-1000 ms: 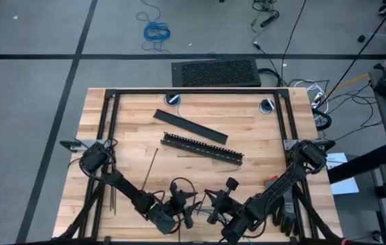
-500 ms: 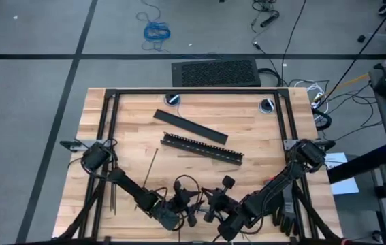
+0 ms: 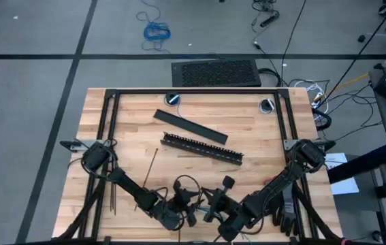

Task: Ziptie cables
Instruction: Wrap the cable wires with the black zip tie

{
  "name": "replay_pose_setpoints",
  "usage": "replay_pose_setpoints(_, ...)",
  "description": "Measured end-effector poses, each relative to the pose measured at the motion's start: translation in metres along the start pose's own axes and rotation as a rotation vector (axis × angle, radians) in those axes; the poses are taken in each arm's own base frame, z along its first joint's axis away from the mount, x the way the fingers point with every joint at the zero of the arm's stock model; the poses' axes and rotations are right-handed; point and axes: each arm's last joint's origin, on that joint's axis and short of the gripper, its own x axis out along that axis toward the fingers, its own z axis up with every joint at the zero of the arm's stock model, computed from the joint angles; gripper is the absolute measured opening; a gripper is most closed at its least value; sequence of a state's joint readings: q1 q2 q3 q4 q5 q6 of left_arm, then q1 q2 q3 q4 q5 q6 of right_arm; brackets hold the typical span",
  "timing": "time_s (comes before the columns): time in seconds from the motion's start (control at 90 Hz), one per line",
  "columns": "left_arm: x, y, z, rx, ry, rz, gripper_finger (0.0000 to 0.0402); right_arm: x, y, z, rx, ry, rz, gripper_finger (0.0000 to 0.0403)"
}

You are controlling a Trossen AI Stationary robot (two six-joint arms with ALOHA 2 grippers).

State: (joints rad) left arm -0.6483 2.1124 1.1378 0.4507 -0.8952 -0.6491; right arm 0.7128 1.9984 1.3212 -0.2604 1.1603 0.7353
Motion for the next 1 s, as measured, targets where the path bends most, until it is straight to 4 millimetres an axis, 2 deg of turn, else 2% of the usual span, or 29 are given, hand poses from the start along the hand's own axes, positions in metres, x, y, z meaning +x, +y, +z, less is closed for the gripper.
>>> replay_pose_setpoints(0.344,0.0,0.0,0.0,0.051,-0.001,-0.002,0.0014,-0.001,-0.001,0.001,-0.01,-0.014,-0.015,0.0)
replay_pose_setpoints(0.589,0.0,0.0,0.001,0.052,-0.009,0.003,0.0016,-0.004,-0.004,0.009,-0.045,-0.025,-0.016,0.0)
replay_pose_setpoints(1.0,0.0,-0.001,0.002,0.051,-0.012,0.005,0.0017,-0.016,-0.017,0.037,-0.084,-0.08,-0.044,0.0)
